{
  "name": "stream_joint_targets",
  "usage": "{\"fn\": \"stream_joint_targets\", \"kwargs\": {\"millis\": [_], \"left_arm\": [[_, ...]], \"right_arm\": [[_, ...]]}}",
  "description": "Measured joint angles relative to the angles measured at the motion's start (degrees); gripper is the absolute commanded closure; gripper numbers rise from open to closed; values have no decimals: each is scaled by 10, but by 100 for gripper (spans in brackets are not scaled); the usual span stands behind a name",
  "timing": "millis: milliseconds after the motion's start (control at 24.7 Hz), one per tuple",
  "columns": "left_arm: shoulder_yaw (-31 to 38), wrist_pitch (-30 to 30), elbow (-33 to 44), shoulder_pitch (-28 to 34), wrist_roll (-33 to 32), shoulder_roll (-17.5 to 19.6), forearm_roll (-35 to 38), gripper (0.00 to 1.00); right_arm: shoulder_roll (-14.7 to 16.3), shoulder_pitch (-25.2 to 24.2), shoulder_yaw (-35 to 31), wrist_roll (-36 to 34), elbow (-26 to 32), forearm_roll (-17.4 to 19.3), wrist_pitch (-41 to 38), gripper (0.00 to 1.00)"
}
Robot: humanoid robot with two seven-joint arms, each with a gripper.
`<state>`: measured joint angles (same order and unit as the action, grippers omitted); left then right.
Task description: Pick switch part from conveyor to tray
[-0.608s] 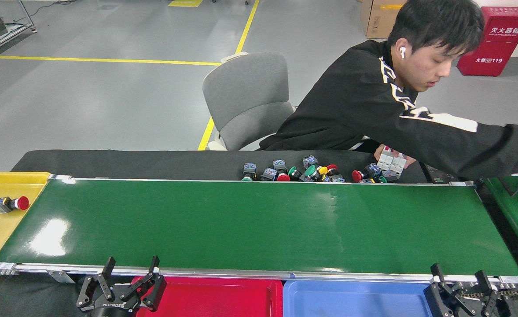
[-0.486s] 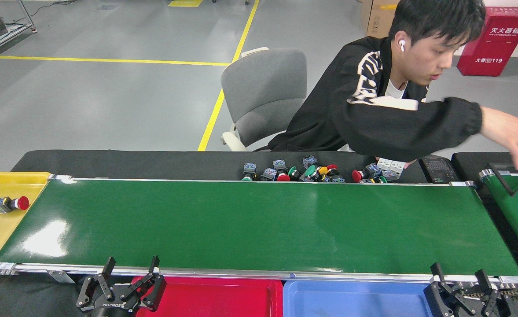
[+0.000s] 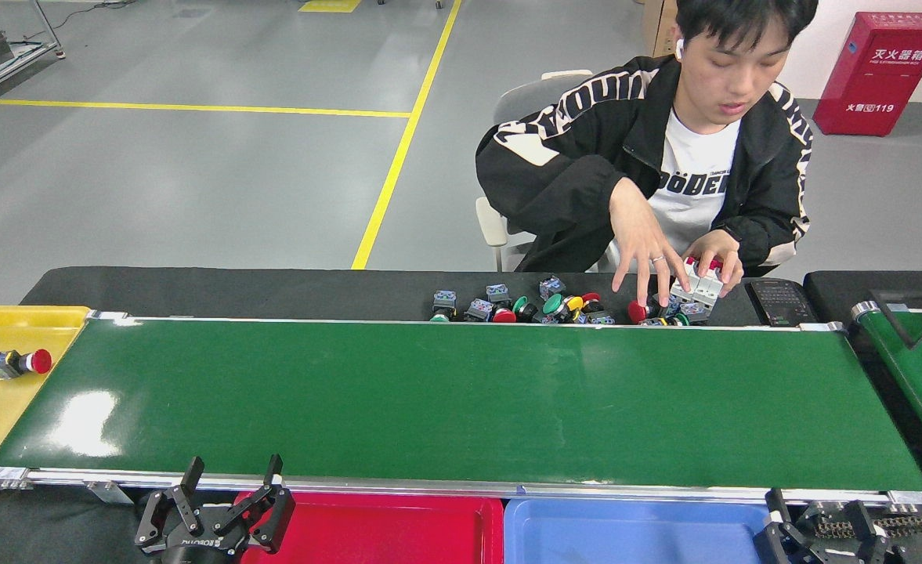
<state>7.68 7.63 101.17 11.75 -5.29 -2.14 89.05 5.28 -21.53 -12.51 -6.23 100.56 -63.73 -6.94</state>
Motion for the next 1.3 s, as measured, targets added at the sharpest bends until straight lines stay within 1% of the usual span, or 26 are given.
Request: {"fn": "stream_joint_targets", "kwargs": {"millis": [81,203,324,446,608,851,1013,1297], "left_arm": [[0,0,0,0,0,2,0,0],[3,0,0,9,0,2,-3,0],[5,-1,0,20,-1,3,-8,0],[14,25,0,31,21,4,-11,0],[31,57,0,42,29,1,-20,0],[37,62,0,44,24,-17,-21,0],[37,54,0,44,9,-18,-21,0],[37,50,0,44,5,-18,-21,0]], "right_arm": [[0,0,0,10,0,0,0,1],[2,1,0,44,0,0,0,1],[18,9,-1,60,0,0,0,1],[23,25,-3,63,0,0,-1,1],[23,29,-10,64,0,0,-4,1],[23,29,-11,65,0,0,-2,1],[23,29,-11,66,0,0,-1,1],[23,29,-11,66,0,0,0,1]]}}
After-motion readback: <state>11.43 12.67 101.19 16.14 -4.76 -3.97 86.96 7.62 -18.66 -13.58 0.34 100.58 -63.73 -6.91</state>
